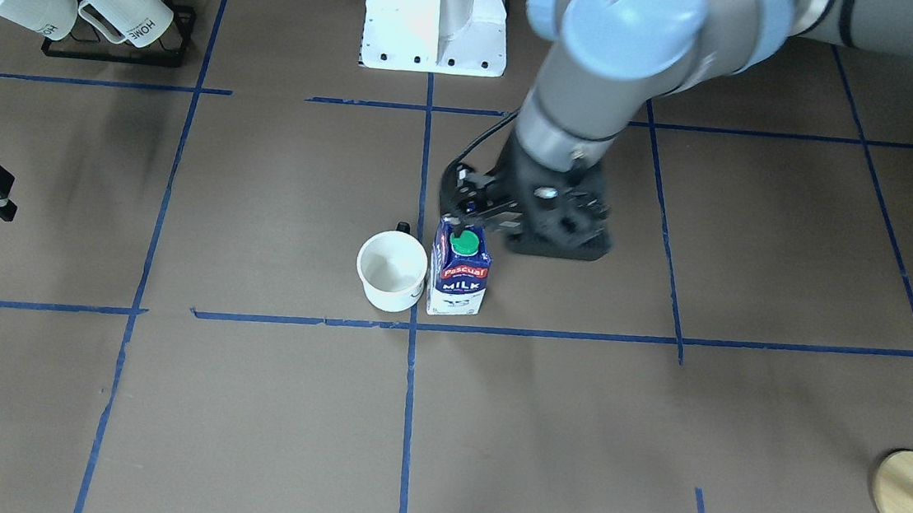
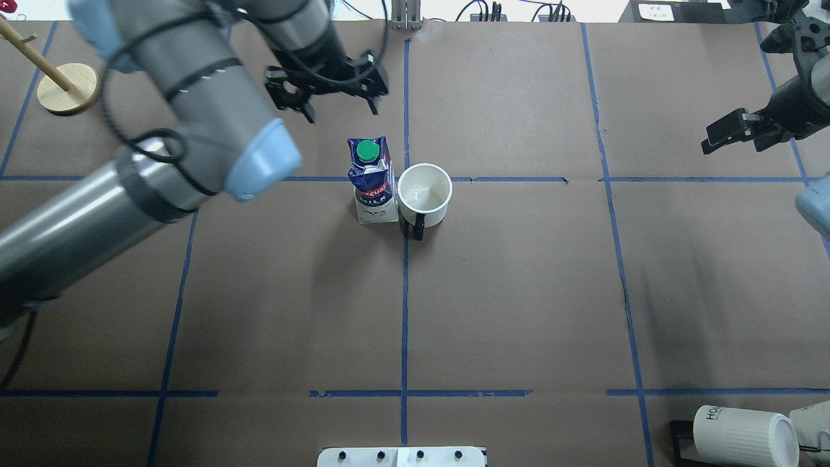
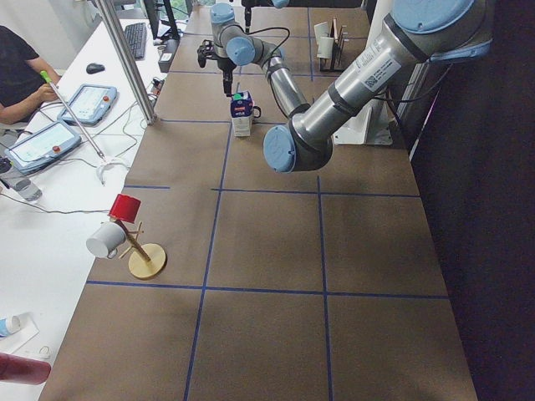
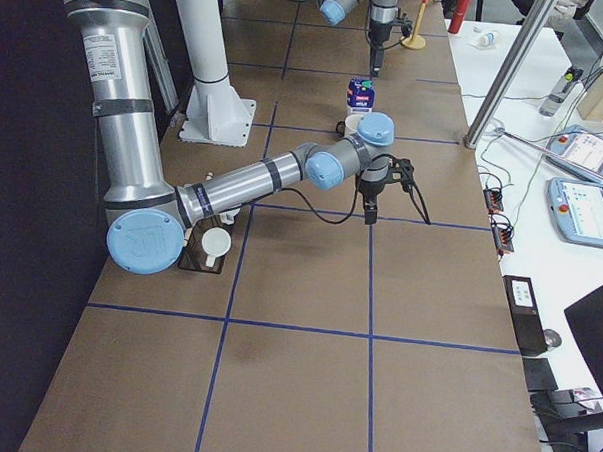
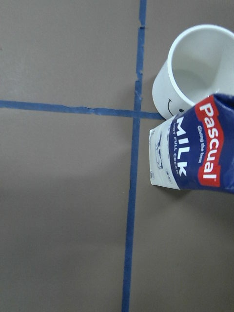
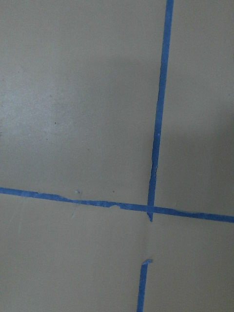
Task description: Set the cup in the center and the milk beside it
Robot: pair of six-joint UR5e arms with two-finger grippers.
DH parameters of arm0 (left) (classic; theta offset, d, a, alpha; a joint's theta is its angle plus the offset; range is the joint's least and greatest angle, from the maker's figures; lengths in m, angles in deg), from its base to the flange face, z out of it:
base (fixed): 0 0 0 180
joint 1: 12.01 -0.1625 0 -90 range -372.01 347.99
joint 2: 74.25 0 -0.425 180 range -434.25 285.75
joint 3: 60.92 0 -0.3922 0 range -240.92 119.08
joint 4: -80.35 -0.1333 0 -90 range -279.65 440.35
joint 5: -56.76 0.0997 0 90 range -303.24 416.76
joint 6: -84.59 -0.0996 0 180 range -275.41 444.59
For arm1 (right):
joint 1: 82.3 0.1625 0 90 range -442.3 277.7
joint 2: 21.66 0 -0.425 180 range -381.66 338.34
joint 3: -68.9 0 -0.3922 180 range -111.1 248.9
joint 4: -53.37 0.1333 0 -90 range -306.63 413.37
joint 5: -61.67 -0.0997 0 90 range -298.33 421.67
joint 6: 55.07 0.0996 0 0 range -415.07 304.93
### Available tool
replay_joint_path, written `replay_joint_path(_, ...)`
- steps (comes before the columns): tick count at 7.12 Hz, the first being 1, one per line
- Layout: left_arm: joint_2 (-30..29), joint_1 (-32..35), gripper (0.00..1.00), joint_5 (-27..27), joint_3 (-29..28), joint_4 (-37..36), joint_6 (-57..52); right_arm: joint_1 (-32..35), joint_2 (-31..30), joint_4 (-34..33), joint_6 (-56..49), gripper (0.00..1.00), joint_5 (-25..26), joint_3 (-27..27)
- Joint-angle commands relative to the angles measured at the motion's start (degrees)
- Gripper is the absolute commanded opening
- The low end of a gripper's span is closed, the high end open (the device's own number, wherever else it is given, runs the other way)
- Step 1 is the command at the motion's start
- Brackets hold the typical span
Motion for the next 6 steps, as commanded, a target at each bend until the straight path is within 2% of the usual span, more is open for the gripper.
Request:
replay_joint_path(1, 12.30, 5.05, 1.00, -0.33, 10.91, -0.29, -9.31, 2.46, -1.40, -0.09, -1.14, 1.00, -0.11, 0.46)
replay_joint_path(2, 20.36, 8.99, 1.00, -0.60, 15.39, -0.30, -18.09, 5.95, -2.01, -0.44, -6.10, 1.00, -0.28, 2.39)
replay_joint_path(3, 26.88, 13.99, 1.00, -1.30, 16.48, -0.30, -28.36, 11.21, -2.45, -0.70, -12.77, 1.00, -1.67, 5.45)
replay_joint_path(5, 33.77, 25.14, 1.00, -4.20, 10.89, -0.65, -50.68, 19.05, -2.28, -0.88, -28.58, 1.00, -6.07, 14.84)
replay_joint_path(6, 36.94, 32.86, 1.00, -8.73, 5.47, -0.56, -63.75, 22.48, -2.19, -1.05, -36.05, 1.00, -7.56, 19.41)
